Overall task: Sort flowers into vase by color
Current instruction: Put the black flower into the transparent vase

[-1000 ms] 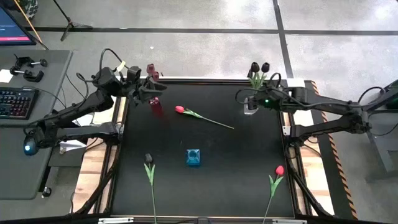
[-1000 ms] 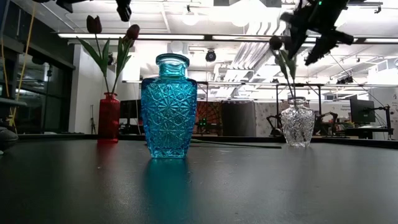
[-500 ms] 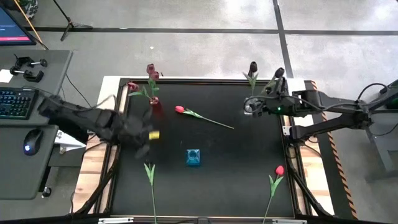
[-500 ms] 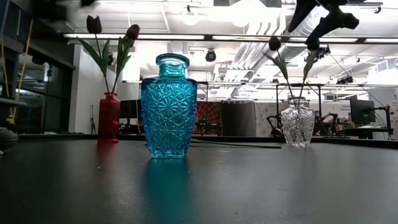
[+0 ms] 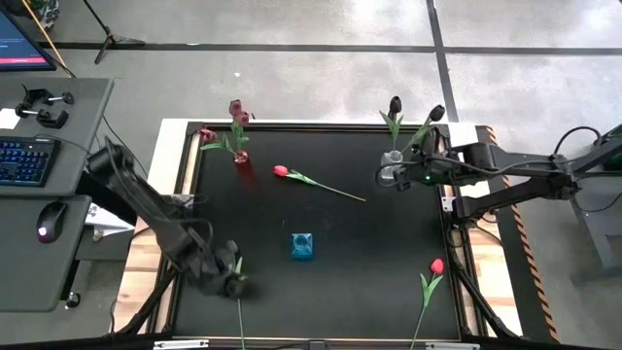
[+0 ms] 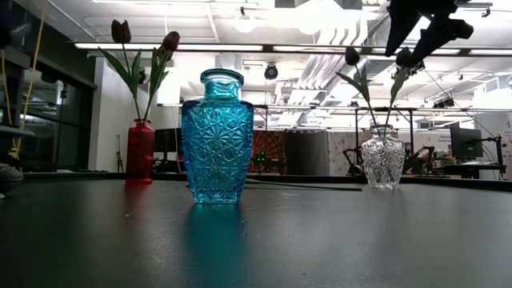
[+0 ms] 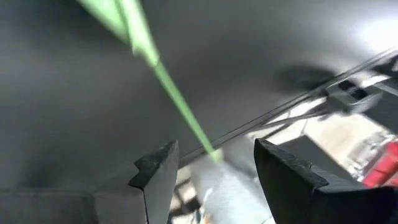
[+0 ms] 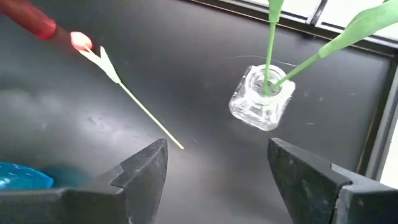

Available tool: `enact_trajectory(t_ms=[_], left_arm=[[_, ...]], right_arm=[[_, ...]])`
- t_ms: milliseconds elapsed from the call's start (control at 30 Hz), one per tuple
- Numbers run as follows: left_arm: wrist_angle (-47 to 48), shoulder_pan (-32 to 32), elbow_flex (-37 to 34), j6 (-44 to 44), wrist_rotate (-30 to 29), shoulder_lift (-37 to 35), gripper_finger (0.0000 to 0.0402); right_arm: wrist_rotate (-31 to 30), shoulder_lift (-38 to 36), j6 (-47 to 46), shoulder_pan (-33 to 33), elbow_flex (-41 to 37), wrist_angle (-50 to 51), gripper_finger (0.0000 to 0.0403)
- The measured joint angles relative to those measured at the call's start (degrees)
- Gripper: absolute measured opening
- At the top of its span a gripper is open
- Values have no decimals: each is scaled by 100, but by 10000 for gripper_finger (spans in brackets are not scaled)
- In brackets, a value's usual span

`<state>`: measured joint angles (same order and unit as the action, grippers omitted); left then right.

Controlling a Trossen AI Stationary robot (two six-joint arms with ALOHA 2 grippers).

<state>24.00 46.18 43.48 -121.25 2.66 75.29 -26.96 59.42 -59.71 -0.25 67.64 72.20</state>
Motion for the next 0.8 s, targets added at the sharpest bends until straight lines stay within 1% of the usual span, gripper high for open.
enact_trajectory(t_ms=[33,100,267,400,600,700,733,800], left_arm=[[-112,49,0,-107,129,205,197],[-122,138,0,-372,187,521,197],[39,85,0,-800,5,979,197],[68,-23,0,-830,-75,1206,197],[71,-172,16,-767,-32,1508,194],[128,-247,29,-686,20,1588,177],[143,-276,28,-633,51,1620,166],[170,-336,28,-431,113,1654,131]], right_arm=[[-1,0,29,0,0,12,266],[-4,0,90,0,0,17,266],[-9,12,175,0,0,46,266],[-13,17,329,-13,0,93,266],[-15,22,325,-13,-1,93,266],[-60,22,325,-13,-2,90,266],[-112,22,325,-12,-2,90,266],[-175,22,321,-13,-2,88,266]])
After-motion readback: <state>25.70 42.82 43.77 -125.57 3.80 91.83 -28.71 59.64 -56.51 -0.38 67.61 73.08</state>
